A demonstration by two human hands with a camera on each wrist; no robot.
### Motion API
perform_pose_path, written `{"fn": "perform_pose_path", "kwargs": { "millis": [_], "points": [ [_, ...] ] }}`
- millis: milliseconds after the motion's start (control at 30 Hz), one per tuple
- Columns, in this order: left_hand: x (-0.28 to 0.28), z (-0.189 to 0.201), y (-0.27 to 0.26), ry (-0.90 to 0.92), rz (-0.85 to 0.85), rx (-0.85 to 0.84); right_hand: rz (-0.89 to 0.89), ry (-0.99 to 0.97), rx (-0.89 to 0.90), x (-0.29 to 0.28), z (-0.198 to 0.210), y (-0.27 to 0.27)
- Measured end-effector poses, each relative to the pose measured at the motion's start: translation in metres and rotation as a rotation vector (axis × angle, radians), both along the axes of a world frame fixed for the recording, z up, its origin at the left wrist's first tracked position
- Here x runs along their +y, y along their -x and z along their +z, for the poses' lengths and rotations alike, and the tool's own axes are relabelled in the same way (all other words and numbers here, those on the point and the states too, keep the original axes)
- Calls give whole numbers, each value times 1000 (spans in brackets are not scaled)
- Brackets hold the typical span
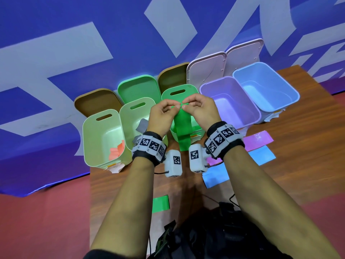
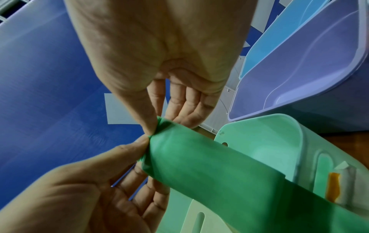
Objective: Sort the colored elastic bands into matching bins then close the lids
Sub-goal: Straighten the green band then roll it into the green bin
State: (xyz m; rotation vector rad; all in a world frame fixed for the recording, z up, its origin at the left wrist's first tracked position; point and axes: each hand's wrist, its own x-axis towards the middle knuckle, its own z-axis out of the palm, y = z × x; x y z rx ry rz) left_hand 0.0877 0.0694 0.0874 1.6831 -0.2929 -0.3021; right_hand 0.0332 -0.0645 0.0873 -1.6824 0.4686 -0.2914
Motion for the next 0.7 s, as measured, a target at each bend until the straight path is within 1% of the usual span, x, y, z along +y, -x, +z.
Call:
{"fn": "perform_pose_path", "kwargs": {
  "millis": [167,300,467,567,700],
  "points": [
    [1,4,-1,8,0,-4,6,10,15,2,-2,1],
    [3,2,0,12,4,0,25,-16,-7,2,1,3],
    [3,1,2,12,-8,15,13,36,-30,3,-2,4],
    [2,-3,5,6,3,43,2,28,-26,0,-2,2],
    [3,-3,5,9,17,22,16,5,-23,0,0,3]
  ]
}}
